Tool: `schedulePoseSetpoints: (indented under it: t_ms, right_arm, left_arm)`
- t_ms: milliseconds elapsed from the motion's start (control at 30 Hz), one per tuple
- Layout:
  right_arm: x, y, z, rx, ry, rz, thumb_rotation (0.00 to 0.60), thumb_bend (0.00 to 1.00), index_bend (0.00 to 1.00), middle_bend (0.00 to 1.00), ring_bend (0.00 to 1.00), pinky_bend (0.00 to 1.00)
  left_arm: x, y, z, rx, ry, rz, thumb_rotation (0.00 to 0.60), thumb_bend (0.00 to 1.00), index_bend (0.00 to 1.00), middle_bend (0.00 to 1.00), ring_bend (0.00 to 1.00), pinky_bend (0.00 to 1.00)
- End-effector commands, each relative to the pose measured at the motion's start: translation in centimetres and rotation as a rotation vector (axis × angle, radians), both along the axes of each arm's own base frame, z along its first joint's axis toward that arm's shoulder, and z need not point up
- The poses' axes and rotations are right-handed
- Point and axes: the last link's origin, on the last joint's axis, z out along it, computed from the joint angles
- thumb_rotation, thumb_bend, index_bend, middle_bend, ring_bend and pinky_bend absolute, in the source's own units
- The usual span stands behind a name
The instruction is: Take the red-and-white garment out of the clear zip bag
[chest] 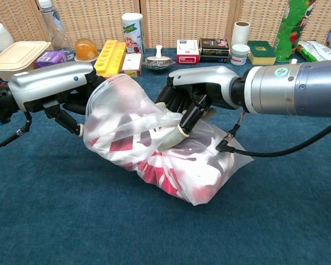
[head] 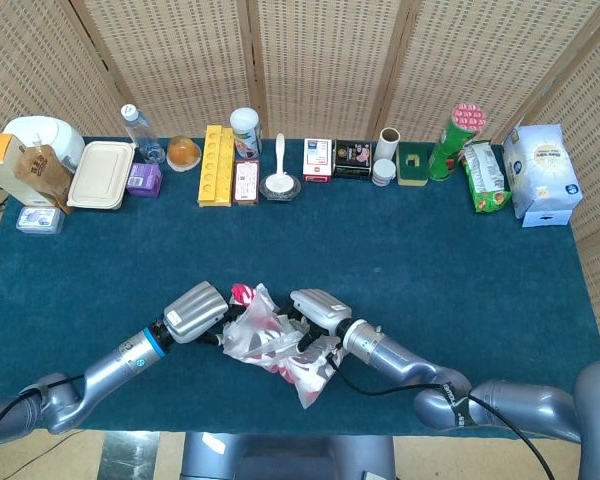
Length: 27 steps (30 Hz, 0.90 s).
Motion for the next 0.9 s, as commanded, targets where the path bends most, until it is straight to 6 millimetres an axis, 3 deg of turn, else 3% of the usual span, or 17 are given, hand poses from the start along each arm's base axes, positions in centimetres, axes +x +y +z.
schedulePoseSetpoints:
  t_ms: [33,233,367,433,567,733,900]
  right_arm:
    - [-0.1,-0.1,-0.3,-0.002,0.013,0.003,0.6,0.25,0.77,0.89,1.0,1.0]
    - [-0.6,-0.8,-0.6,-0.051,0.07,0.044,0.6,0.25,0.75,0.86,1.0,1.0]
    - [-1.1,-1.3,-0.6,-0.094,0.124,0.074,0.599,0.25,0.63,0.77,0.96,0.94]
    - [-1.4,-1.5,-0.5,-0.107,0.153,0.085,0.6,0.25,0.51,0.65,0.85,0.84]
    - [-1.8,-2.0,-0.1,-0.123,0.19,0.077,0.6,0.2,0.21,0.36,0.5,0.48]
    - [-2.2,-2.5,1.0,-0.162,0.182,0.045,0.6,0.18,0.04,0.19,0.34,0.35]
    - [-2.8,-2.8,2.5,-0.196,0.159,0.01,0.6,0.18,0.0,0.17,0.28,0.29]
  left_arm:
    - [0.0,0.1,-0.3,0.006,0.013,-0.011,0.6,0.47,0.86,1.0,1.0,1.0]
    - [-0.6,0.3,-1.1,0.001,0.043,0.004,0.6,0.47,0.86,1.0,1.0,1.0]
    - [-1.1,0.7,-1.9,0.005,0.066,0.017,0.6,0.47,0.86,1.0,1.0,1.0]
    - [-1.2,0.9,-2.2,0.007,0.071,0.025,0.6,0.47,0.86,1.0,1.0,1.0]
    - [-1.2,1.5,-3.2,0.018,0.083,0.043,0.6,0.47,0.86,1.0,1.0,1.0]
    - [-0.7,2.0,-3.7,0.03,0.089,0.04,0.6,0.47,0.86,1.0,1.0,1.0]
    - [-0.3,2.3,-3.7,0.038,0.096,0.031,0.6,0.47,0.86,1.0,1.0,1.0]
